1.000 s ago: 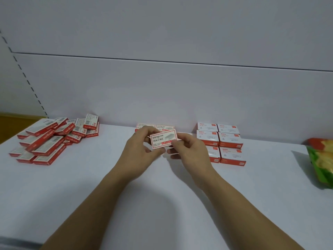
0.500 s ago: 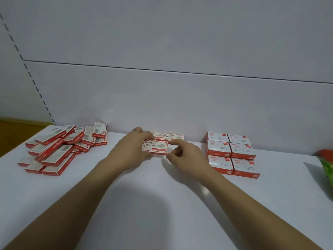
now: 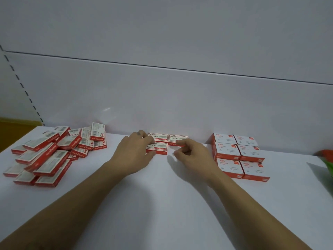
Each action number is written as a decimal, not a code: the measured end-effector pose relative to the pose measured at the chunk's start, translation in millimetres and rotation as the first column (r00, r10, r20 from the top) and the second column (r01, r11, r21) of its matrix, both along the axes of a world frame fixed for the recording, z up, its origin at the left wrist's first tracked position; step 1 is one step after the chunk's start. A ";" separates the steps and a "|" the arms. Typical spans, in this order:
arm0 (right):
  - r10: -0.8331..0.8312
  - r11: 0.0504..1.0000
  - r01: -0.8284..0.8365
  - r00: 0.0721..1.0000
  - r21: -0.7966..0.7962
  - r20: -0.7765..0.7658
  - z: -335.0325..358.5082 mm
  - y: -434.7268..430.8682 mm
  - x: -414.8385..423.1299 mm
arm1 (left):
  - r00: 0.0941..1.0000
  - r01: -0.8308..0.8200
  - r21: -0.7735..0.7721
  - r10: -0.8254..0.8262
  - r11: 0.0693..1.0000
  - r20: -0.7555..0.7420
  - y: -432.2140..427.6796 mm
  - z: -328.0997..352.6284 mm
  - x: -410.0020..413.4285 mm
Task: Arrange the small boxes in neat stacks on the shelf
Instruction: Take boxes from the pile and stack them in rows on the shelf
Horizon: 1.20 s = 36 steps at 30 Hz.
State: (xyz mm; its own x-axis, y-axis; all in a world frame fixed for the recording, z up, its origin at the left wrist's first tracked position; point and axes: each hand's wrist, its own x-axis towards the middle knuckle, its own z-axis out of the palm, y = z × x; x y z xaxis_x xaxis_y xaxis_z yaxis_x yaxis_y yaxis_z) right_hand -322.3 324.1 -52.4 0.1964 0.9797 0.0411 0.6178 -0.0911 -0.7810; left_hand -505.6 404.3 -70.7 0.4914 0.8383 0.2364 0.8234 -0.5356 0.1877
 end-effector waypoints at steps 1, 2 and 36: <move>-0.010 1.000 0.010 1.000 0.005 0.001 0.4 1.5 -0.7 | 1.000 0.011 -0.001 -0.011 1.000 -0.003 1.7 0.1 -0.6; -0.022 1.000 0.022 1.000 0.012 0.002 0.9 3.2 -1.9 | 1.000 0.020 -0.008 -0.020 1.000 -0.003 3.2 -0.1 -1.3; 0.021 0.966 -0.135 0.893 0.221 0.451 21.0 23.9 -63.2 | 0.997 -0.079 0.058 0.079 0.995 0.010 -4.6 43.5 -65.2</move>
State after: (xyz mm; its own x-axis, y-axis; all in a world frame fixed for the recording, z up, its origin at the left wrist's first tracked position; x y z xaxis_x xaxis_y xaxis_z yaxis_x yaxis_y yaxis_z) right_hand -385.5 347.9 -31.4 0.0254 0.9398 0.3408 0.8998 0.1270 -0.4173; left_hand -570.9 399.7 -27.2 0.4222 0.8589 0.2897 0.8620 -0.4793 0.1648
